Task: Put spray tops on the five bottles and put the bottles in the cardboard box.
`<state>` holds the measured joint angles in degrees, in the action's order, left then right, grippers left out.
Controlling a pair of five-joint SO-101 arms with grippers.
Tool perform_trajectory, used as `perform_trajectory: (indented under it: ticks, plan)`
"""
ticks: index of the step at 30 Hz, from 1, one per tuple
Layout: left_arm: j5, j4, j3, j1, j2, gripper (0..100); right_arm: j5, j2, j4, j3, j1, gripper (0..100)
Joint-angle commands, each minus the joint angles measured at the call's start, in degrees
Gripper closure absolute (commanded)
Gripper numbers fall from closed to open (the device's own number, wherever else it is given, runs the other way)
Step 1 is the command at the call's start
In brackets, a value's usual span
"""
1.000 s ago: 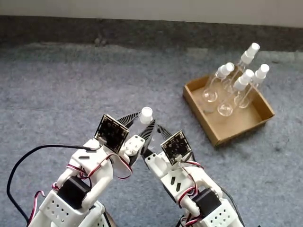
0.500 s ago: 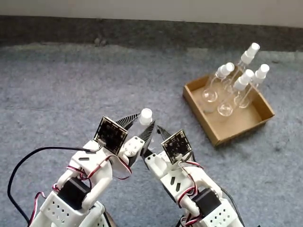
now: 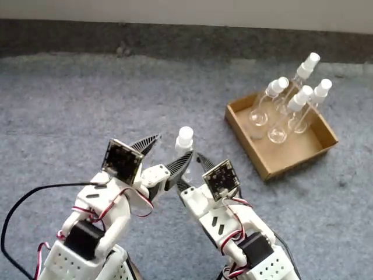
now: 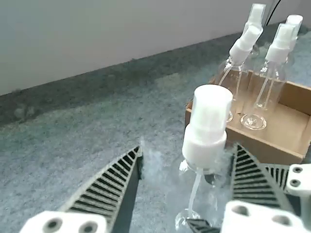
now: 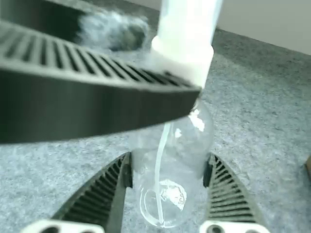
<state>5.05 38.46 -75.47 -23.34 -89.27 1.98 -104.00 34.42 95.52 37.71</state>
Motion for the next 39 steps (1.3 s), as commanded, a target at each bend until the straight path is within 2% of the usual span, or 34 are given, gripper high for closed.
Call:
perform_trajectory:
  ticks: [1, 6, 12, 14, 17, 21, 26, 33, 39]
  plan:
    - [0.35, 8.70, 5.14, 0.84, -6.55, 77, -0.26, -1.27, -2.33, 2.95, -3.21, 87.2]
    - [0.35, 15.21, 5.14, 3.12, -12.44, 77, -0.26, -1.27, -4.70, 3.21, -3.82, 87.2]
    - [0.26, 21.89, 5.14, 12.26, -15.25, 78, -0.26, -1.27, -4.70, 3.21, -3.82, 87.2]
    - [0.26, 22.24, 5.23, 14.99, -15.25, 84, -0.26, -1.27, -4.70, 3.21, -3.82, 87.2]
    - [-1.14, 21.98, 5.23, 17.63, -15.25, 99, -0.26, -1.27, -4.70, 3.21, -3.82, 87.2]
    - [-4.57, 22.42, 4.79, 18.42, -15.34, 96, -0.26, -1.27, -4.70, 3.03, -3.91, 87.2]
    - [-4.57, 22.42, 1.98, 19.21, -15.34, 100, 3.43, -1.27, -4.44, 2.77, -5.85, 87.2]
    - [-4.31, 22.77, -5.49, 28.44, -15.34, 100, 5.71, -1.10, -2.77, -1.27, -12.18, 87.2]
    - [-4.22, 31.38, -5.85, 28.53, -15.34, 100, 5.80, -1.10, 6.29, -13.05, -15.78, 87.2]
